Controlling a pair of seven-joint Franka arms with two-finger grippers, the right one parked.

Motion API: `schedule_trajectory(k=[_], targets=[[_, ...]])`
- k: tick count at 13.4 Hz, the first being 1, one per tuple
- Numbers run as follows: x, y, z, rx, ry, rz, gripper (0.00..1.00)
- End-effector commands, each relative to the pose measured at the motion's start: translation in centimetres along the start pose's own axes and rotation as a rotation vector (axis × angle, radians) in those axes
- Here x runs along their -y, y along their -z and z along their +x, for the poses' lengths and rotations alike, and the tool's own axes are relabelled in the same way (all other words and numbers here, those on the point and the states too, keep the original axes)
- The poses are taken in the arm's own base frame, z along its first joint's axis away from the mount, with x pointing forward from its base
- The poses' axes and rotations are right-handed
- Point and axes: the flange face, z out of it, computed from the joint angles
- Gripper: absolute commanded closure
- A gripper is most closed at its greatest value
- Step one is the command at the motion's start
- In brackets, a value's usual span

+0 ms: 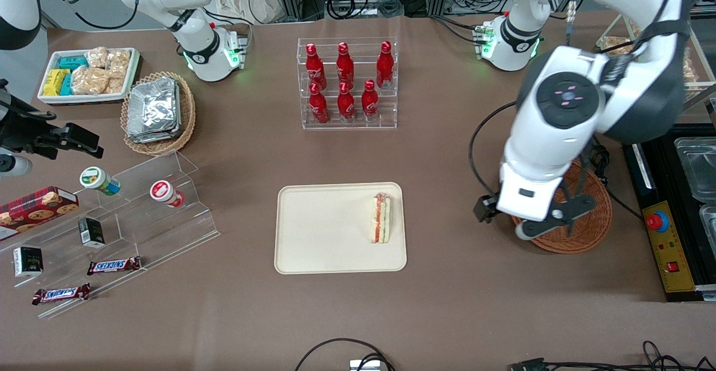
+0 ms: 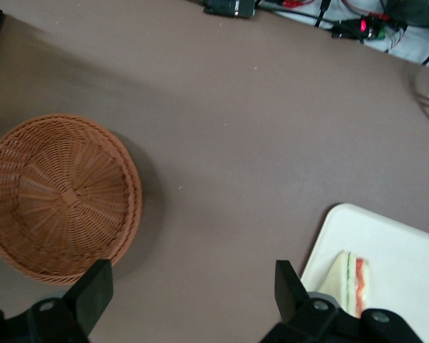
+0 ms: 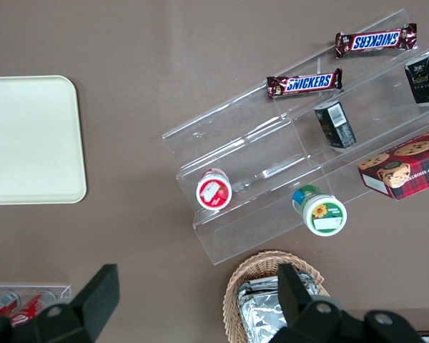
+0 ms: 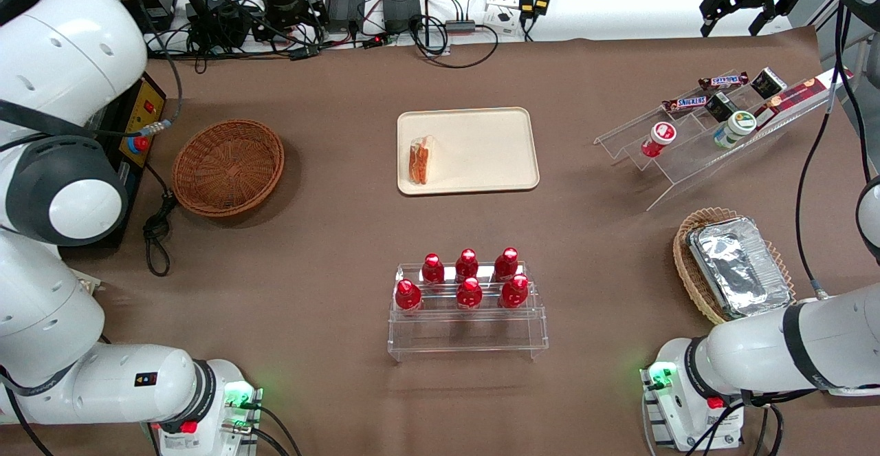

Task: Place sandwich from basket to tray

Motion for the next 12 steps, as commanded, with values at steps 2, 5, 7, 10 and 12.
schedule_trajectory(k=[2,5,7,10,12], targets=[[4.1,1.4,0.5,0.058,-0.074,0.018,0.0],[5.8,3.0,0.4,0.064,-0.131,0.001,0.0],[9.5,4.1,1.0,0.06,-0.158,0.002,0.0],[15.4,6.1,0.8,0.071,-0.29,-0.044,0.0],[17.8,7.5,0.2,0.053,-0.321,-0.036,0.0]])
